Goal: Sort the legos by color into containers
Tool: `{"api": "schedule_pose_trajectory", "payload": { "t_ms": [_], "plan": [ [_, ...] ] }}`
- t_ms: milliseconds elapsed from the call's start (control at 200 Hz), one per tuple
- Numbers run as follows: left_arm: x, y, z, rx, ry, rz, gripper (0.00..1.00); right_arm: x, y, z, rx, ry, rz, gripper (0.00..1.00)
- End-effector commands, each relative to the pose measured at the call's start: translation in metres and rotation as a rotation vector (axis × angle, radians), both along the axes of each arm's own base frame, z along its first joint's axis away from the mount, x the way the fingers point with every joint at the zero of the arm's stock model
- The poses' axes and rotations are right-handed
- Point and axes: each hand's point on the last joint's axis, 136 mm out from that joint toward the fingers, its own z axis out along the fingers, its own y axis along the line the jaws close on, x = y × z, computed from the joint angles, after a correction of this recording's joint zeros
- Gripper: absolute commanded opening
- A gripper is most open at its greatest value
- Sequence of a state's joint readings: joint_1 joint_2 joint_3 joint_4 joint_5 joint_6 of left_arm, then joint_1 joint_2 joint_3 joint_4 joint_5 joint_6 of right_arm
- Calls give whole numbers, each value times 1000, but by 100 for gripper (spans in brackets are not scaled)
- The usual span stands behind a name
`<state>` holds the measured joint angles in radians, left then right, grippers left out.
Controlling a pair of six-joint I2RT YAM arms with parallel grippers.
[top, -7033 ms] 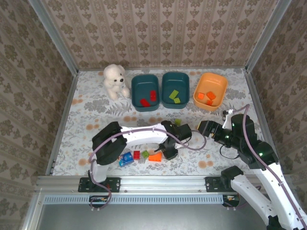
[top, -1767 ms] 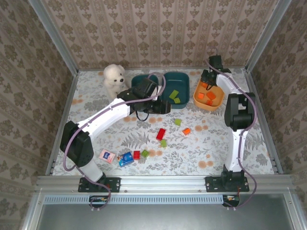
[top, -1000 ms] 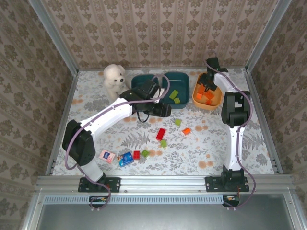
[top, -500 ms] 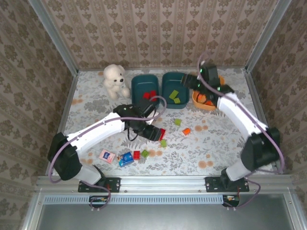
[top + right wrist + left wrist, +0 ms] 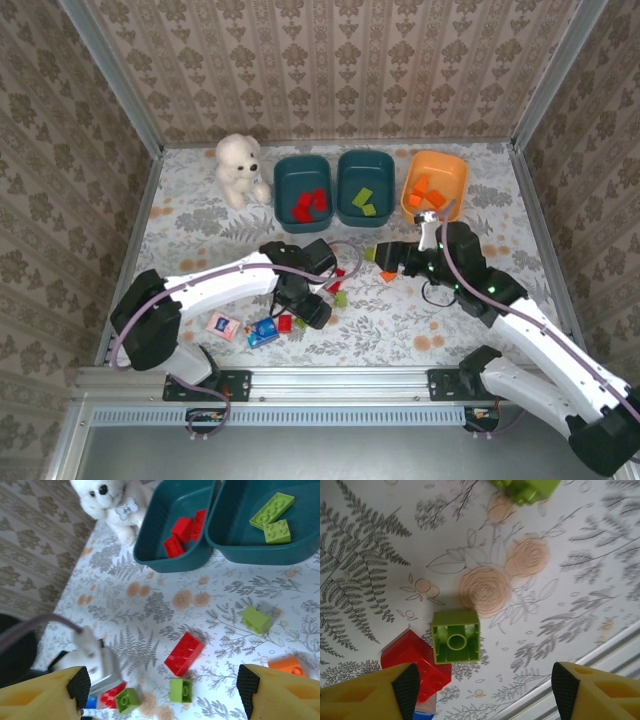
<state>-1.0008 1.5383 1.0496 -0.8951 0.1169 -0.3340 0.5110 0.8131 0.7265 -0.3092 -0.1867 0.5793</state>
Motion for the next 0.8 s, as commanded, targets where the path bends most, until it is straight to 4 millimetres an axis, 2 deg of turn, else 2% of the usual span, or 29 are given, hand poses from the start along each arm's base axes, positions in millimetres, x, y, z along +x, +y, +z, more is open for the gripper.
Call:
{"api": "schedule_pose_trajectory", "payload": {
  "t_ms": [0,230,405,675,800],
  "plan": [
    [1,12,-11,81,-5,-26,73,-20,-1,-14,17,72,29,81],
    [0,7,-31,113,24,-46,71,-30,-8,-14,24,76,15,81],
    [0,15,-45,178,29,-48,68,-28,-8,-11,21,66,16,81],
    [1,10,-56,179,35,-75,54,-25,-5,-11,19,73,19,81],
    [1,10,-59,186,37,-78,42,-23,-5,-12,15,77,19,81]
  ]
}}
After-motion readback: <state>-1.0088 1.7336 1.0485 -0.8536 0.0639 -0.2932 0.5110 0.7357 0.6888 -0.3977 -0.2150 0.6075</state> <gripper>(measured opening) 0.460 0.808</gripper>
